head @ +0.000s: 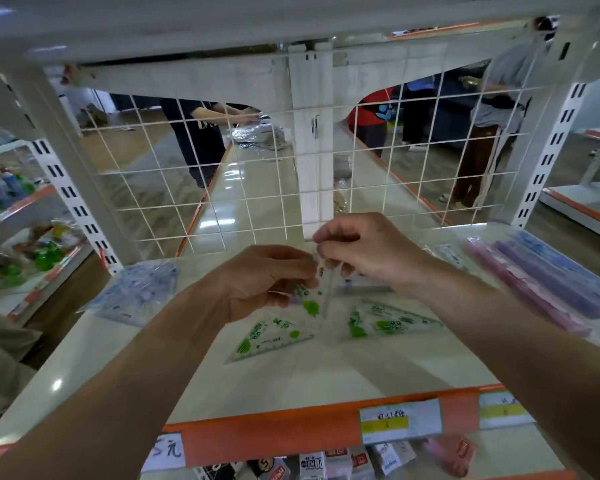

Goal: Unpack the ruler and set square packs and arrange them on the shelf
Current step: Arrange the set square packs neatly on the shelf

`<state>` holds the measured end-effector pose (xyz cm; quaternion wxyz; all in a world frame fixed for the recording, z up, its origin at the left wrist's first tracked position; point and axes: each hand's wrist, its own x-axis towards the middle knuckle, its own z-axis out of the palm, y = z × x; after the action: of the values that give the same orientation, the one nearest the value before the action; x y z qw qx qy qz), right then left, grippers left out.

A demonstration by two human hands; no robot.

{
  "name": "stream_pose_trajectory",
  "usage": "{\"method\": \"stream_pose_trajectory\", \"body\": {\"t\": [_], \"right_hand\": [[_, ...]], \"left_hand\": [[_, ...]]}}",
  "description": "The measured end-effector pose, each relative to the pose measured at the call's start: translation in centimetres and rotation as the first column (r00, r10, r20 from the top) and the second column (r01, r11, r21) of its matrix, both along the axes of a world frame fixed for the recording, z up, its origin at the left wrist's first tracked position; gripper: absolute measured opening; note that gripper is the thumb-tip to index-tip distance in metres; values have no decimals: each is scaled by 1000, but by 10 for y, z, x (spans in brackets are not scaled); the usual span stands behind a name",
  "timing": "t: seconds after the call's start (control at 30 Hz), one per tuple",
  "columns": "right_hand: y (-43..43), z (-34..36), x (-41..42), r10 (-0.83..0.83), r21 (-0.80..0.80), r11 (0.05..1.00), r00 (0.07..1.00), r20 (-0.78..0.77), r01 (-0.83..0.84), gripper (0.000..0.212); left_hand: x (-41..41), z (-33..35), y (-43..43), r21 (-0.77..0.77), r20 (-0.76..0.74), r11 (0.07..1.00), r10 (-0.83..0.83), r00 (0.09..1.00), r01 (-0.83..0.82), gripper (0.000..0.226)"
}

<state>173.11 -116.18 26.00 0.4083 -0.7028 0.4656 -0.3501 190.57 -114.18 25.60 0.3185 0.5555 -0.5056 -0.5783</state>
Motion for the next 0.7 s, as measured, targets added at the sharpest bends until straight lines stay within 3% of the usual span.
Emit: {"method": "stream_pose_trajectory", "body": {"t": [0.07,0.13,0.27,0.43,0.6,0.7], "right_hand": [[0,-2,0,8,71,997,998,62,-13,14],[2,-7,2,89,112,990,996,28,-91,17],[9,-21,20,200,-2,979,956,-215,-205,21],[14,-38,39,231,-32,960,855,-465,-277,15],[20,-39,41,156,-30,968,693,-704,-248,27],[23,-36,40,117,-75,960,629,-768,-269,32]], "left_hand": [[14,0,0,27,-107,993,121,987,-119,14],[26,-2,2,31,-125,980,200,972,-198,13],[45,-17,6,-60,142,977,210,967,-204,16],[54,-35,16,-145,456,984,155,876,-99,8],[54,-38,21,-255,574,966,181,799,-36,9],[60,-35,29,-261,671,965,169,722,17,28]]}}
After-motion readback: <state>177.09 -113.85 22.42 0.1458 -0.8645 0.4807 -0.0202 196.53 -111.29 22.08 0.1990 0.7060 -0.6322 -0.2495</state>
